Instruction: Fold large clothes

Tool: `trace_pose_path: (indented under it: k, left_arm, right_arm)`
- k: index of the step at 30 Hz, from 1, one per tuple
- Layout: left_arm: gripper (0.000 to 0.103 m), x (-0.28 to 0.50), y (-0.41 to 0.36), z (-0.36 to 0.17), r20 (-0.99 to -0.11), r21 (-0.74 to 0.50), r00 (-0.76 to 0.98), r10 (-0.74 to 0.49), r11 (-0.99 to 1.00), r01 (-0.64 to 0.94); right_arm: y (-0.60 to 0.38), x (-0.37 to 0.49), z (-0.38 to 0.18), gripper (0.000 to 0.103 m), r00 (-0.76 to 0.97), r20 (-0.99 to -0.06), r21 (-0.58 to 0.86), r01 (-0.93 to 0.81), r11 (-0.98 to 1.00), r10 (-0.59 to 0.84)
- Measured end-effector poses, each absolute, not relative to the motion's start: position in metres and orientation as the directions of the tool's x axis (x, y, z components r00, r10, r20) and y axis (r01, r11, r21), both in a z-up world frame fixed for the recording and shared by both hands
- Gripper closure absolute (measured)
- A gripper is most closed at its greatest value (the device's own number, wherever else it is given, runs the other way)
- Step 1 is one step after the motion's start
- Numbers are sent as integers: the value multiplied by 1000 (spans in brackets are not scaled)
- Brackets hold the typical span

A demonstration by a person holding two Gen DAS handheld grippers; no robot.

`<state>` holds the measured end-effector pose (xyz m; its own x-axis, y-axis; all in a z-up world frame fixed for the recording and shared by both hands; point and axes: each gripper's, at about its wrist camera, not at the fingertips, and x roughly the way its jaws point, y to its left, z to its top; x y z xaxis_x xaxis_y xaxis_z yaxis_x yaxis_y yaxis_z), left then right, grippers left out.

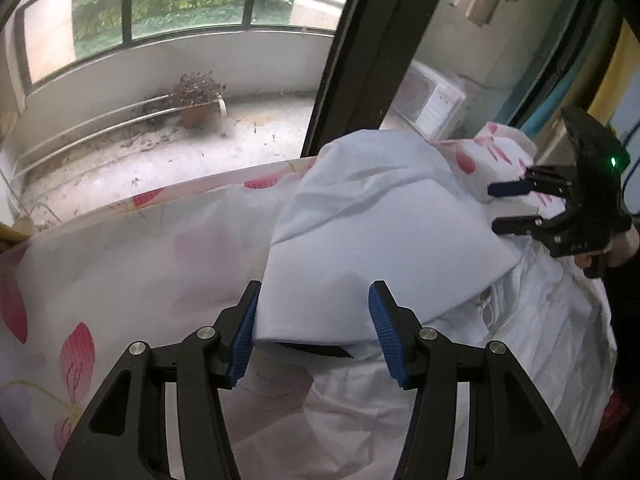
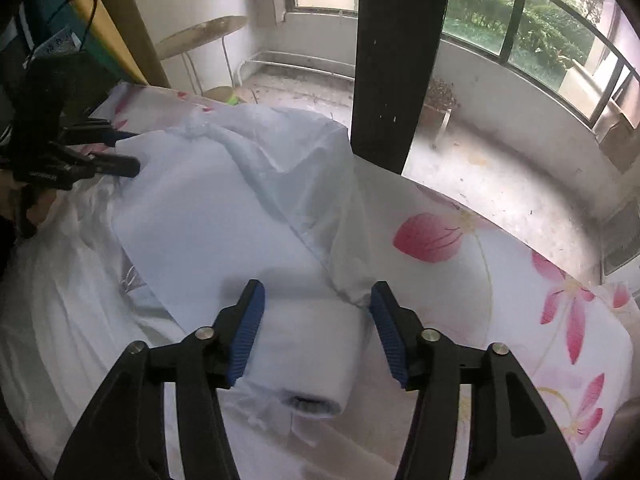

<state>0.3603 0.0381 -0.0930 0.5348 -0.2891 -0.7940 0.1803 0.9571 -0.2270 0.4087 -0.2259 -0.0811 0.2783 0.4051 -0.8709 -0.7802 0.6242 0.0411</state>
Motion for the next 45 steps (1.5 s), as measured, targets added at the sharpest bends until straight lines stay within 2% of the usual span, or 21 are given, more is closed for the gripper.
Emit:
trace_pose_path:
  k: [8, 10, 11, 12, 16, 17, 18, 20, 21, 22, 23, 25, 27, 28, 37, 45]
  left_arm:
    - [46, 362, 52, -92, -806, -232, 516, -290, 957, 175]
    - [46, 362, 52, -92, -807, -229, 513, -292, 956, 185]
    - [46, 360, 52, -94, -808, -224, 512, -292, 956, 191]
    - [46, 360, 50, -95, -809, -220, 509, -295, 954, 203]
    - [46, 357, 47, -95, -808, -206, 510, -296, 952, 226]
    - [47, 356, 47, -96, -806, -207, 512, -297, 952, 227]
    - [46, 356, 47, -96, -805, -206, 514, -297, 952, 228]
    - [47, 355, 45, -95, -803, -197, 517, -296, 951, 239]
    - [57, 355, 44, -95, -801, -196, 521, -296, 951, 240]
    - [73, 354, 44, -93, -792, -191, 538, -289, 954, 232]
    - [75, 352, 46, -89, -778, -182, 564, -278, 958, 221]
    - [84, 345, 46, -78, -746, -160, 612, -261, 963, 215]
    - [84, 338, 42, -68, -720, -140, 645, -257, 964, 228]
    - [84, 332, 40, -63, -704, -125, 661, -259, 962, 243]
    - [84, 277, 12, -46, -617, 1, 739, -270, 939, 344]
    - [84, 230, 0, -39, -558, 1, 772, -304, 930, 367]
  right_arm:
    - [-231, 415, -80, 44, 240, -888, 60, -786, 616, 393]
    - [-241, 418, -82, 34, 232, -890, 79, -770, 634, 393]
    - [-243, 420, -85, 24, 237, -890, 81, -758, 647, 389]
    - [-248, 422, -87, 20, 237, -889, 91, -748, 658, 393]
    - [-256, 413, -87, 20, 227, -867, 126, -761, 636, 444]
    - [-254, 408, -87, 30, 221, -864, 129, -772, 623, 452]
    - [-251, 403, -86, 54, 212, -859, 133, -786, 603, 466]
    - [-245, 400, -84, 69, 200, -856, 146, -790, 595, 476]
    - [-242, 397, -82, 80, 221, -855, 116, -799, 589, 469]
    - [-240, 394, -81, 83, 247, -853, 81, -808, 584, 460]
    - [-237, 390, -78, 88, 288, -851, 23, -815, 579, 439]
    - [-230, 378, -72, 90, 401, -828, -134, -820, 557, 391]
    - [-224, 359, -67, 90, 512, -777, -298, -812, 503, 366]
    - [-224, 353, -65, 90, 531, -764, -324, -807, 494, 367]
    - [-253, 294, -58, 88, 637, -620, -399, -759, 515, 458]
    - [-268, 256, -56, 84, 636, -595, -383, -762, 522, 492]
